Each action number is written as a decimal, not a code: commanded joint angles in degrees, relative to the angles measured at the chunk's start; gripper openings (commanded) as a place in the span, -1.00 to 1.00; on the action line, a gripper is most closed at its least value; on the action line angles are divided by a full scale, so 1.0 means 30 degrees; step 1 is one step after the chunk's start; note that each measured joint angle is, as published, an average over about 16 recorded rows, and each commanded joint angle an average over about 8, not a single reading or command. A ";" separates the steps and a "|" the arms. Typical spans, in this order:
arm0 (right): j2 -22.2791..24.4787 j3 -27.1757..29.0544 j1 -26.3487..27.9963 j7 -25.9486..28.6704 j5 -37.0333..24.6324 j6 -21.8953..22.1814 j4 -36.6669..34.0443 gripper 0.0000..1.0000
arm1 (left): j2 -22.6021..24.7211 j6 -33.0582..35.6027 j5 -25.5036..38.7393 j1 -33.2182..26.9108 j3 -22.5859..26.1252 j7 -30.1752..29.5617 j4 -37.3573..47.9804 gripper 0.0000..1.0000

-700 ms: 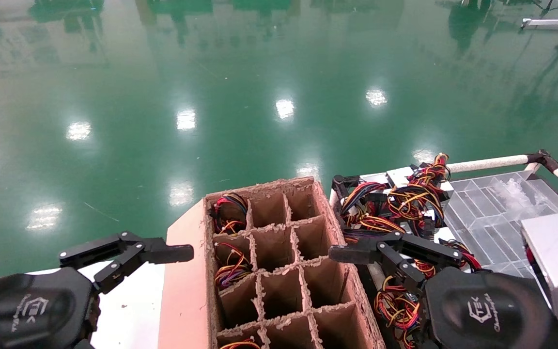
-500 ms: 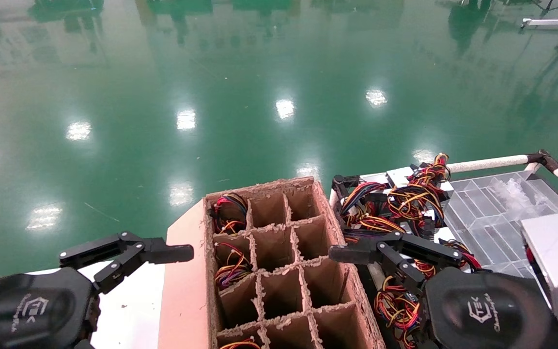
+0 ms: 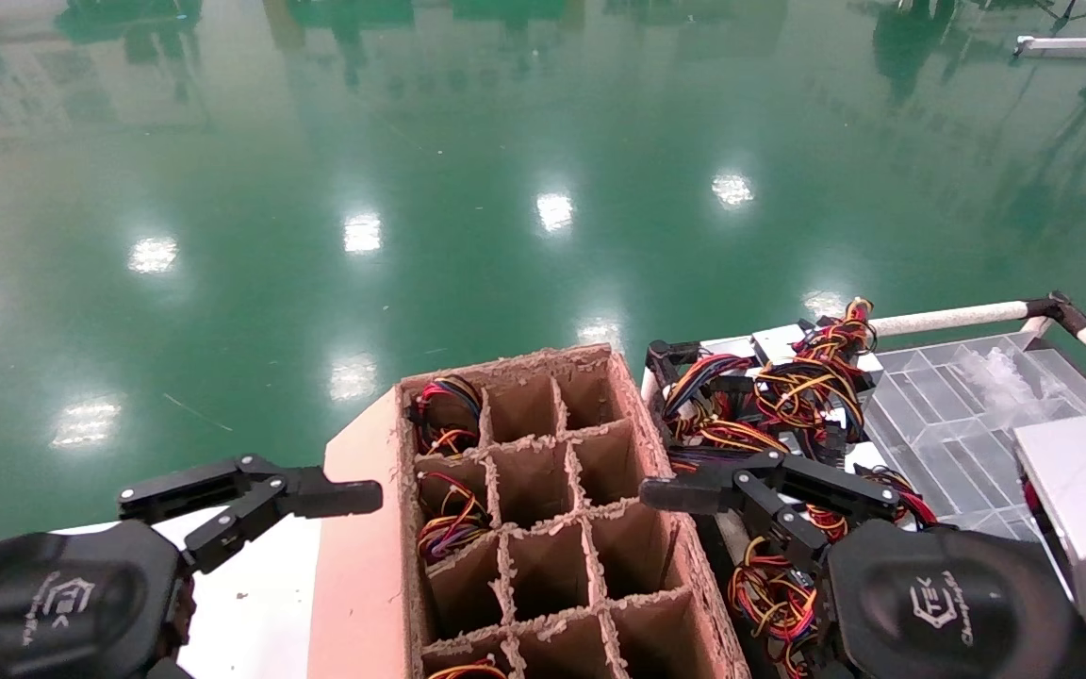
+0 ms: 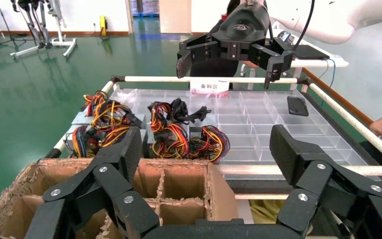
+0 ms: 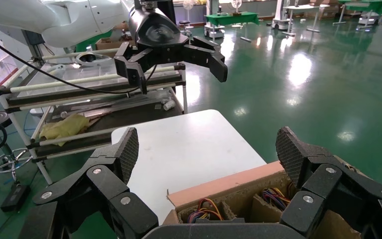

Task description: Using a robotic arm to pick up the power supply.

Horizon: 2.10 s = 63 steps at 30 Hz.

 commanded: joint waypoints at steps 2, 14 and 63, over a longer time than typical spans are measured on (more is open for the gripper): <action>0.0000 0.0000 0.0000 0.0000 0.0000 0.0000 0.0000 1.00 | 0.0000 0.0000 0.0000 0.0000 0.0000 0.0000 0.0000 -1.00; 0.0000 0.0000 0.0000 0.0000 0.0000 0.0000 0.0000 1.00 | 0.0000 0.0000 0.0000 0.0000 0.0000 0.0000 0.0000 -1.00; -1.3115 -0.6369 0.9117 -0.4077 -1.2619 0.7129 -1.3017 0.03 | -0.0004 0.0001 -0.0014 -0.0014 0.0026 0.0016 0.0016 1.00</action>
